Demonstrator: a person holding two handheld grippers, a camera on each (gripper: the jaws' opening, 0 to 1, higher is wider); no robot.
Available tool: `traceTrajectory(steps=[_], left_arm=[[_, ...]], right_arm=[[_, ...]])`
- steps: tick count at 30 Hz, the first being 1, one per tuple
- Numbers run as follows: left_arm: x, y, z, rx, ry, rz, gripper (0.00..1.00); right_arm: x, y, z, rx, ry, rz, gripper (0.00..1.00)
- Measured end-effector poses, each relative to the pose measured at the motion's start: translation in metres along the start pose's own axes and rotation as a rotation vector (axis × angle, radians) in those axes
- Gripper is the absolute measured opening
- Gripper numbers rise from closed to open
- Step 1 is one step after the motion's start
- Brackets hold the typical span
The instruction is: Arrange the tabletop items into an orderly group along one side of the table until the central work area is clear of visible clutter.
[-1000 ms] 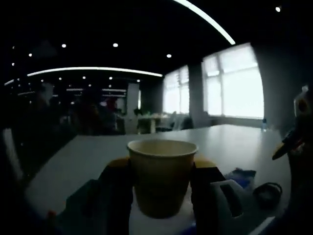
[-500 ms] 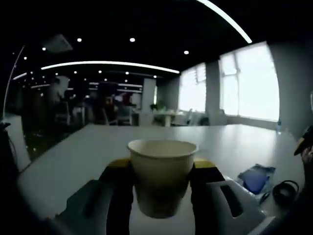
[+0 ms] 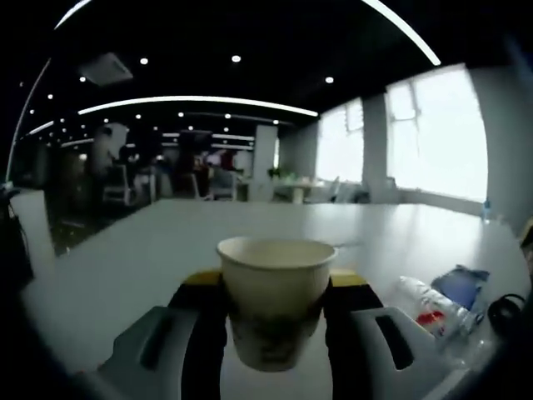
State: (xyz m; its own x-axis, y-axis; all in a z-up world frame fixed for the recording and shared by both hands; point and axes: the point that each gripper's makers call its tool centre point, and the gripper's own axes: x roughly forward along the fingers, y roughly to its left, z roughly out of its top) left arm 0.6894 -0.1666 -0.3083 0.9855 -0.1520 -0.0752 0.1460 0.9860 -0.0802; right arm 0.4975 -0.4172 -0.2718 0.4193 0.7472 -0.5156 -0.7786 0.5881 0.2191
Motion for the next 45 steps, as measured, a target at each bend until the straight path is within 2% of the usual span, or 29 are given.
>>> traceTrajectory(steps=[14,28,33,36,45], left_arm=[[0.006,0.009,-0.018,-0.007,0.002,0.032,0.42],[0.009,0.019,-0.03,0.031,0.016,0.063,0.43],[0.002,0.012,-0.024,0.032,0.01,0.066,0.44],[-0.001,0.009,-0.029,0.029,0.033,0.064,0.44],[-0.004,0.005,-0.029,0.034,0.042,0.064,0.45]], right_arm=[[0.003,-0.004,-0.005,0.01,0.026,-0.001,0.76],[0.004,-0.008,-0.009,0.014,0.044,-0.007,0.75],[0.004,-0.008,-0.007,0.012,0.042,-0.007,0.75],[0.004,-0.008,-0.006,0.012,0.041,-0.007,0.75],[0.002,-0.007,-0.006,0.014,0.036,-0.007,0.75]])
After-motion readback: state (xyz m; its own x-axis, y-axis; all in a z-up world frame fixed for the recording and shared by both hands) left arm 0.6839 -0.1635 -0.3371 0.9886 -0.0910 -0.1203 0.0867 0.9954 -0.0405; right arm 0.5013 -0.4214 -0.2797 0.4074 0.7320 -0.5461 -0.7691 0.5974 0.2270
